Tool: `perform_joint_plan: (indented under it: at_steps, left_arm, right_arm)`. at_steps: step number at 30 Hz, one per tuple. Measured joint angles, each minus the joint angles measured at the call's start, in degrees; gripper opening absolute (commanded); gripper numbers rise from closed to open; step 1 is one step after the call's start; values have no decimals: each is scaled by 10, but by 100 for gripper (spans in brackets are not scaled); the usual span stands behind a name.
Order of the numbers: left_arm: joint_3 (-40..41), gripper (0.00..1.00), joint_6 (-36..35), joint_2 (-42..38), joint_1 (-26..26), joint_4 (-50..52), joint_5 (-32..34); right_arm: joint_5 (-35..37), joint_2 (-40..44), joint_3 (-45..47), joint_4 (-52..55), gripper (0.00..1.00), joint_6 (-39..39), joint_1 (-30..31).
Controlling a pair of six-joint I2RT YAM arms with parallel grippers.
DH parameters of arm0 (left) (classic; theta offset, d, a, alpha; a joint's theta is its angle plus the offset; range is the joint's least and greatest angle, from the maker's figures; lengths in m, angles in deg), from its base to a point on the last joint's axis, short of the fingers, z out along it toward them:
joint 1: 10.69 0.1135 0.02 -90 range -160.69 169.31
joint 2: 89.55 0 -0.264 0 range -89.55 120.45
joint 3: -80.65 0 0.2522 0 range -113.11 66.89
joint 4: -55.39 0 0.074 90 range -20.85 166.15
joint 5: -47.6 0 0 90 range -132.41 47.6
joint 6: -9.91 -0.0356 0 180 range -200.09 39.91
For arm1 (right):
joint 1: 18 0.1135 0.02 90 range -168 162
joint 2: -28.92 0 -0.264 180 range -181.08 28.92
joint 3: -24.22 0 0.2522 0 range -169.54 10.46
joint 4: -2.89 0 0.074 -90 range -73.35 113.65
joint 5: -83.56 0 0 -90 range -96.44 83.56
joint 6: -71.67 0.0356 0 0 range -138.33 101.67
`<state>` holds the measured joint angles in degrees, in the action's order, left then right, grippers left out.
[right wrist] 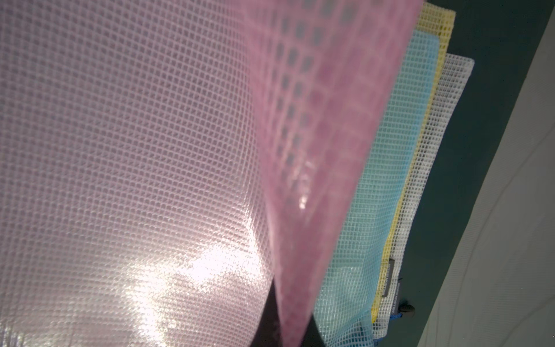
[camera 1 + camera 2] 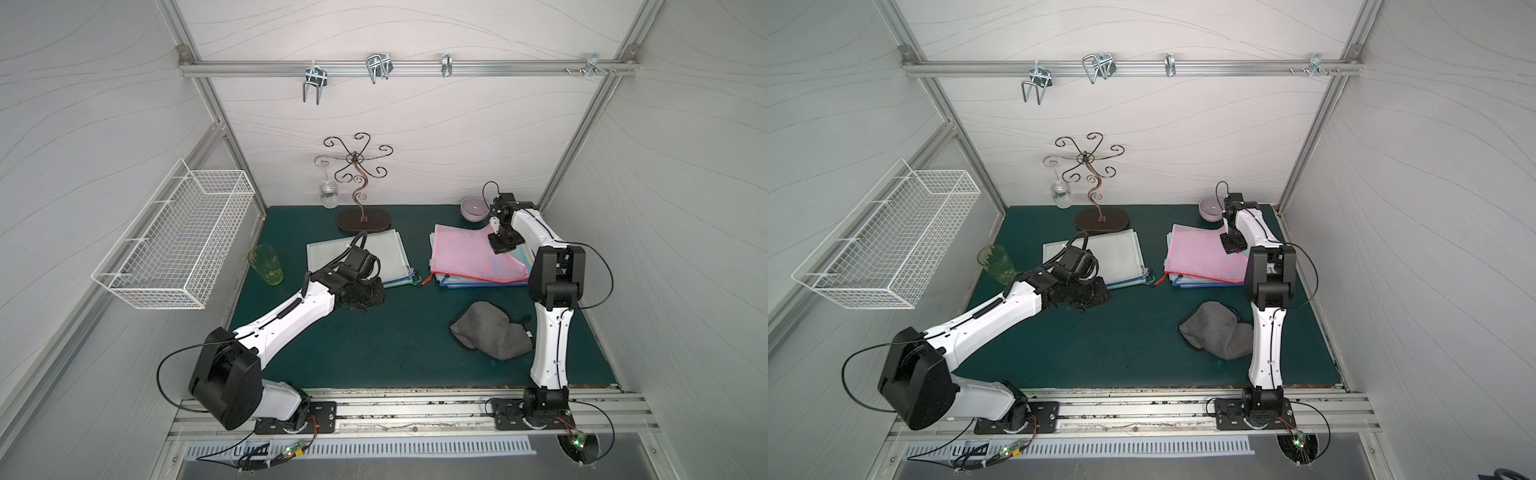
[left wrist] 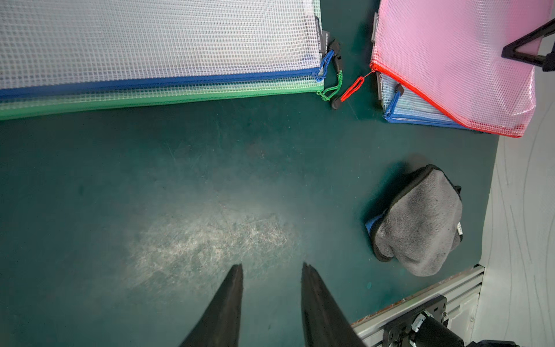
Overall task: Wipe the document bag
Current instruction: Place the document bag.
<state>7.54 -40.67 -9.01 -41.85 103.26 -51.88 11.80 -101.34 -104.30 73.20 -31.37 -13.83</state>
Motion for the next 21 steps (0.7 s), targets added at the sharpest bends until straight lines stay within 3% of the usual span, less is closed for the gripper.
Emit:
perform_joint_plan:
  at_steps: [5,8,10,12,16,17,19,21]
  left_arm:
    - [-8,36,-5,17,11,0,-9]
    - [-9,36,-5,23,17,0,-15]
    - [-9,36,-7,26,19,0,-18]
    - [-9,36,-8,30,22,0,-20]
    - [-9,37,-11,33,25,-1,-21]
    - [-9,38,-11,33,26,-1,-22]
    - [-9,40,-12,33,28,-1,-21]
    - [-9,41,-13,33,31,-1,-22]
  right_arm:
    - [0,0,9,-22,1,-26,-9]
    - [-1,0,15,-31,10,-36,-10]
    - [1,0,18,-37,26,-42,-11]
    - [6,0,19,-42,50,-47,-12]
    - [20,0,23,-54,80,-46,-12]
    - [27,0,23,-56,81,-45,-12]
    - [39,1,23,-60,98,-34,-12]
    - [52,3,23,-63,99,-24,-12]
